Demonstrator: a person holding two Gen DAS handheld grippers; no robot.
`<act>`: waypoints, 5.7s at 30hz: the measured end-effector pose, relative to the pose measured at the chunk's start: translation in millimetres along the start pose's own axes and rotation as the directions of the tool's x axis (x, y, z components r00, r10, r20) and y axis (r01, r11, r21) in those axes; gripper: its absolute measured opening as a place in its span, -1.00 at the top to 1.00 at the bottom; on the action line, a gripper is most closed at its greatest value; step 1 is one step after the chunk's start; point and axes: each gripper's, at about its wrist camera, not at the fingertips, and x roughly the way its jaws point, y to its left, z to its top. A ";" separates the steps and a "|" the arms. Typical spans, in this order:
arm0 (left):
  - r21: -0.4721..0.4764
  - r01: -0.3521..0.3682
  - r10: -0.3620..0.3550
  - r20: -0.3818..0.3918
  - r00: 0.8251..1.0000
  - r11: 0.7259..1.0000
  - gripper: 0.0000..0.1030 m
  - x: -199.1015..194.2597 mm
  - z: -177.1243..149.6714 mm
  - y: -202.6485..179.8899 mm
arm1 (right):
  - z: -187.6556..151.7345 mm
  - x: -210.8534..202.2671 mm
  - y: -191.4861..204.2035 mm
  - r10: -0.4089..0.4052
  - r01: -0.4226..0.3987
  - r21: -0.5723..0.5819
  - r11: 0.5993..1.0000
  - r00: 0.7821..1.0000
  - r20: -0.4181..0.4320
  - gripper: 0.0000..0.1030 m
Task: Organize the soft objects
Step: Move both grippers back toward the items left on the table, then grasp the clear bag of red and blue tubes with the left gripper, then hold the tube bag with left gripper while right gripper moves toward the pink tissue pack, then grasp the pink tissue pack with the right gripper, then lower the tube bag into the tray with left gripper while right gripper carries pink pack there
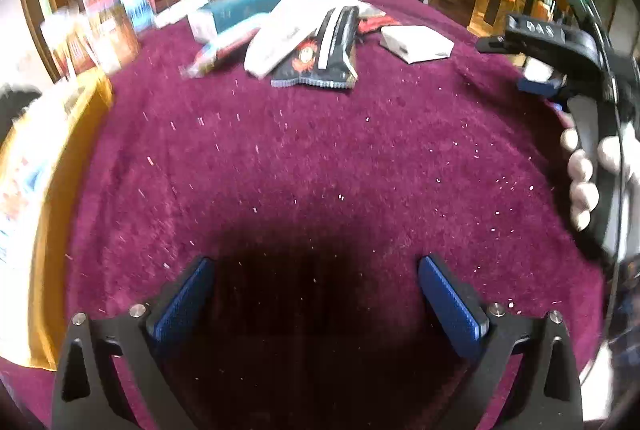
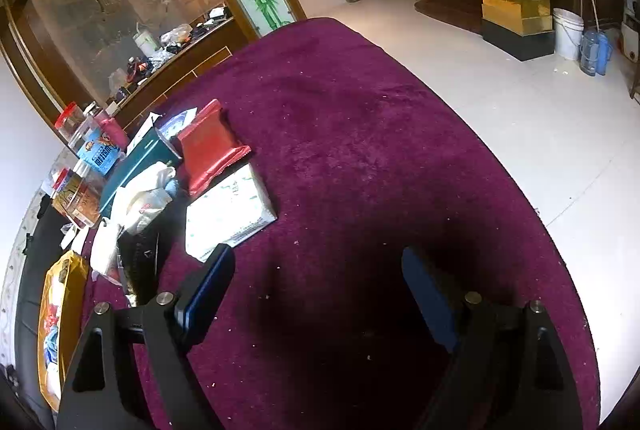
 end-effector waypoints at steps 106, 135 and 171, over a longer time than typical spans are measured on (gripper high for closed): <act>-0.118 0.447 -0.395 0.308 0.865 0.887 0.10 -97.9 -12.0 69.9 | 6.9 -112.2 -51.1 0.030 -0.031 0.105 0.994 0.999 0.013 -0.99; -0.249 0.377 -0.250 0.424 0.871 0.892 0.09 -146.5 -39.3 156.2 | 18.3 -22.1 90.7 0.083 -0.107 -0.133 0.985 0.981 -0.176 -0.99; -0.482 0.252 -0.064 0.372 0.926 0.839 0.09 -115.0 -74.0 263.9 | -83.1 17.0 269.0 0.100 -0.332 -0.576 0.747 0.913 -0.396 0.58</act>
